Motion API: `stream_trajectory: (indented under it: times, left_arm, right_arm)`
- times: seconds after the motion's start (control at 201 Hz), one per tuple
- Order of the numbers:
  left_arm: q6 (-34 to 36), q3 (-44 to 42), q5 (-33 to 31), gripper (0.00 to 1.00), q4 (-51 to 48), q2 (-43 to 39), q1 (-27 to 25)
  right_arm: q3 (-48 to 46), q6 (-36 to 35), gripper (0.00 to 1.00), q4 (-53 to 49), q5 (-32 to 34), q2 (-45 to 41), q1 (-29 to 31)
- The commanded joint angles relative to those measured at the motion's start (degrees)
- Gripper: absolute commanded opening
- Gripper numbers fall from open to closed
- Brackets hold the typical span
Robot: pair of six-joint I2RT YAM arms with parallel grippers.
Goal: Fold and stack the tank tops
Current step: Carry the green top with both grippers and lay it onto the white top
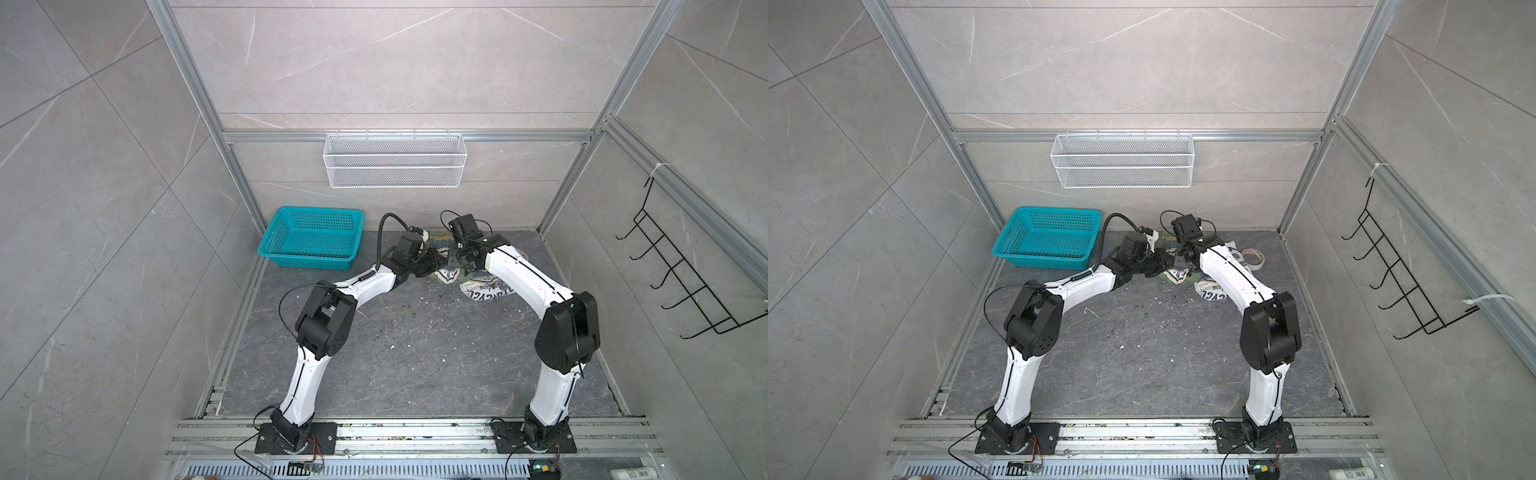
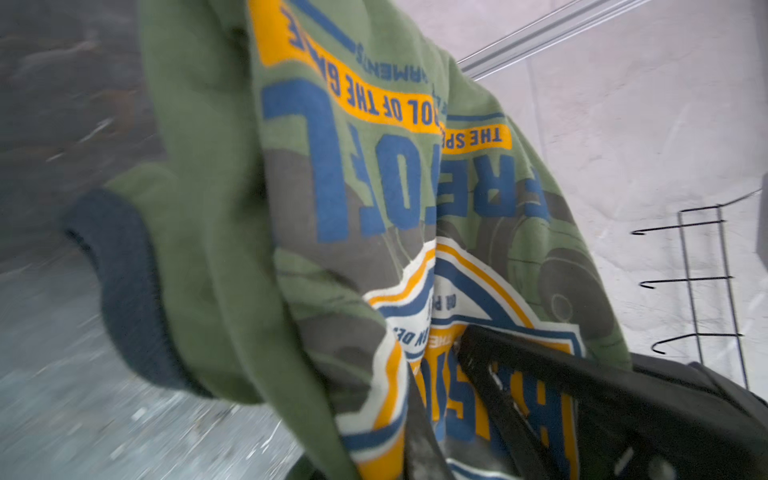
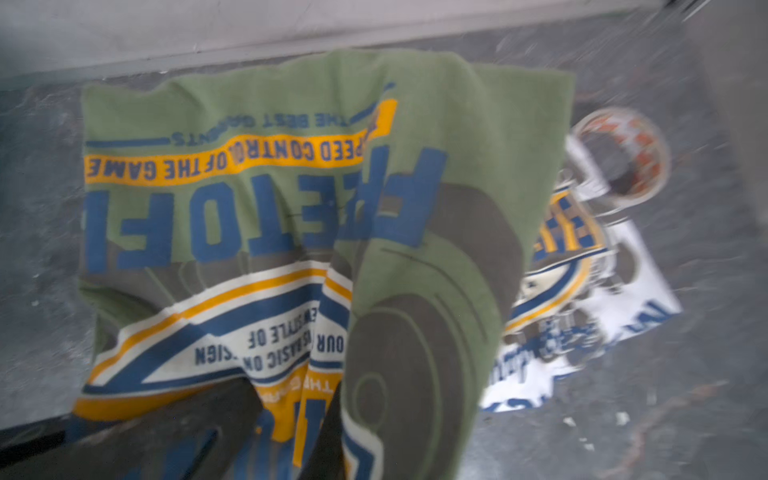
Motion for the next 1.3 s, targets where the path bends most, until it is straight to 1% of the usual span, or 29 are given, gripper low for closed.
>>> stream_trajectory:
  times: [0.0,0.179,0.353,0.378,0.403,0.577,0.637,0.707,0.766,0.831,0.866,1.04,1.179,1.294]
  left_arm:
    - [-1.2,2.95,-0.98,0.04,5.92,1.01,-1.8]
    - [-0.15,7.31,-2.42,0.04,4.84,1.94,-2.22]
    - [0.08,14.91,-1.61,0.04,3.81,6.65,-2.87]
    - [0.02,16.06,-1.53,0.04,3.59,6.77,-3.06]
    - [0.02,17.16,-1.47,0.04,3.49,9.28,-3.26]
    - [-0.07,26.82,-1.32,0.04,2.13,16.15,-3.97]
    - [-0.3,30.9,-1.14,0.04,0.71,18.87,-4.07]
    - [-1.42,33.51,-1.0,0.04,0.34,21.51,-4.26]
    - [-0.61,33.91,-1.75,0.04,0.09,22.46,-4.49]
    - [0.52,33.12,-2.63,0.04,0.11,22.51,-4.73]
    - [0.64,32.29,-2.75,0.05,0.96,22.39,-4.7]
    - [3.94,29.97,-5.54,0.05,0.97,21.17,-4.73]
    - [4.48,29.53,-6.02,0.05,0.67,21.52,-4.81]
    - [5.24,26.66,-7.85,0.05,2.39,20.45,-5.46]
  right_arm:
    - [3.43,-3.75,0.13,-1.64,3.94,-1.96,0.09]
    - [8.25,-5.47,0.13,-2.54,4.61,-0.85,-0.09]
    - [12.38,-6.28,0.13,-4.0,7.49,0.8,-0.96]
    - [12.5,-6.27,0.13,-4.0,7.61,0.98,-1.19]
    - [12.48,-6.35,0.13,-3.83,7.63,0.99,-1.4]
    - [12.2,-6.73,0.13,-2.25,8.35,2.27,-2.7]
    - [10.68,-7.35,0.14,-0.5,9.65,1.77,-2.58]
    - [8.77,-7.69,0.14,1.65,9.97,0.95,-2.56]
    - [6.41,-8.62,0.15,3.52,10.38,0.17,-2.58]
    - [2.74,-9.16,0.14,6.66,9.14,-0.96,-2.75]
    - [0.89,-9.46,0.14,8.09,9.87,-1.49,-2.75]
    - [-7.69,-10.46,0.14,15.12,5.67,-2.53,-4.41]
    - [-10.37,-10.38,0.13,17.67,4.1,-2.34,-7.46]
    - [-13.46,-10.72,0.13,20.77,1.33,-3.32,-10.36]
